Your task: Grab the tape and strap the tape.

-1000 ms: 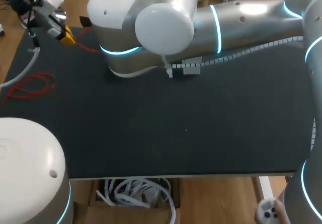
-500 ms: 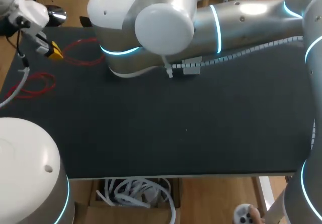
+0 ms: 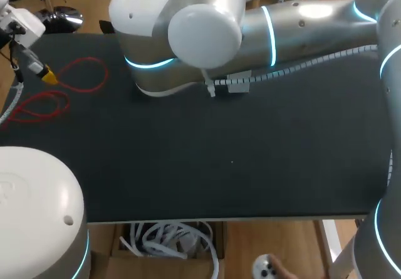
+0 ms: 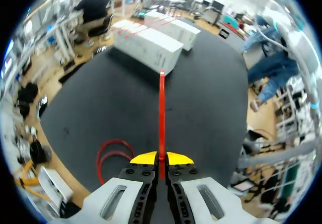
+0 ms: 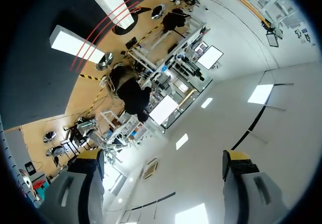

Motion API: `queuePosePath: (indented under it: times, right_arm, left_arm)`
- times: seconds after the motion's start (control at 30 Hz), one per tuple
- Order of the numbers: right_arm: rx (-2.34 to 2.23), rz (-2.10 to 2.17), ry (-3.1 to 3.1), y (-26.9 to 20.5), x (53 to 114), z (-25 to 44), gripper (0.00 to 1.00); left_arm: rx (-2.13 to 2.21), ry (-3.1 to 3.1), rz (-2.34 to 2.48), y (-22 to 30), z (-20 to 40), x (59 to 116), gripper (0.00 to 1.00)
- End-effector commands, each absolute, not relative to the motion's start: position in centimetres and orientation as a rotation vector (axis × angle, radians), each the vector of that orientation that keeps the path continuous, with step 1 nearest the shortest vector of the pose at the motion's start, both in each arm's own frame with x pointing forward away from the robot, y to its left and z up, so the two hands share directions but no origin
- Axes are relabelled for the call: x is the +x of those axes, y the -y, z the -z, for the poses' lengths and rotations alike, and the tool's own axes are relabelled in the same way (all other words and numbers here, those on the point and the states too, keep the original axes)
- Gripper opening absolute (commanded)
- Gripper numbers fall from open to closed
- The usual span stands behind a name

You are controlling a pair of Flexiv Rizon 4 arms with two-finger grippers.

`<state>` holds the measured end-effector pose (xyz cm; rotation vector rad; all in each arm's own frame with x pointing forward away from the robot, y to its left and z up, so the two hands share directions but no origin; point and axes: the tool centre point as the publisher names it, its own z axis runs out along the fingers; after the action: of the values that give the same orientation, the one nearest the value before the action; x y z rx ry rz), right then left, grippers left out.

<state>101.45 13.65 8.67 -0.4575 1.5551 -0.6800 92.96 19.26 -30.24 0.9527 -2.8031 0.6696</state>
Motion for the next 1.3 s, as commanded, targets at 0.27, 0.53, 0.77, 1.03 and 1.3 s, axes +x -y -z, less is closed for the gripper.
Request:
queuePosePath:
  times: [0.27, 0.53, 0.77, 1.03, 1.3]
  right_arm:
    - [-0.461, 0.682, -1.560, -13.7, 101.4, -8.8, 1.00]
    - [-0.461, 0.682, -1.560, -13.7, 101.4, -8.8, 1.00]
    - [-0.461, 0.682, -1.560, -13.7, 101.4, -8.8, 1.00]
    - [-0.461, 0.682, -1.560, -13.7, 101.4, -8.8, 1.00]
    - [-0.461, 0.682, -1.560, -13.7, 101.4, -8.8, 1.00]
  left_arm:
    - [1.103, 2.579, -0.544, -24.8, 31.6, 92.9, 0.00]
    - [1.111, 2.583, -0.583, -25.7, 31.7, 93.1, 0.00]
    - [1.089, 2.557, -0.599, -25.2, 32.3, 93.0, 0.65]
    - [1.095, 2.595, -0.625, -24.0, 31.4, 92.2, 1.00]
    - [1.121, 2.745, -0.626, -18.4, 26.0, 91.0, 1.00]
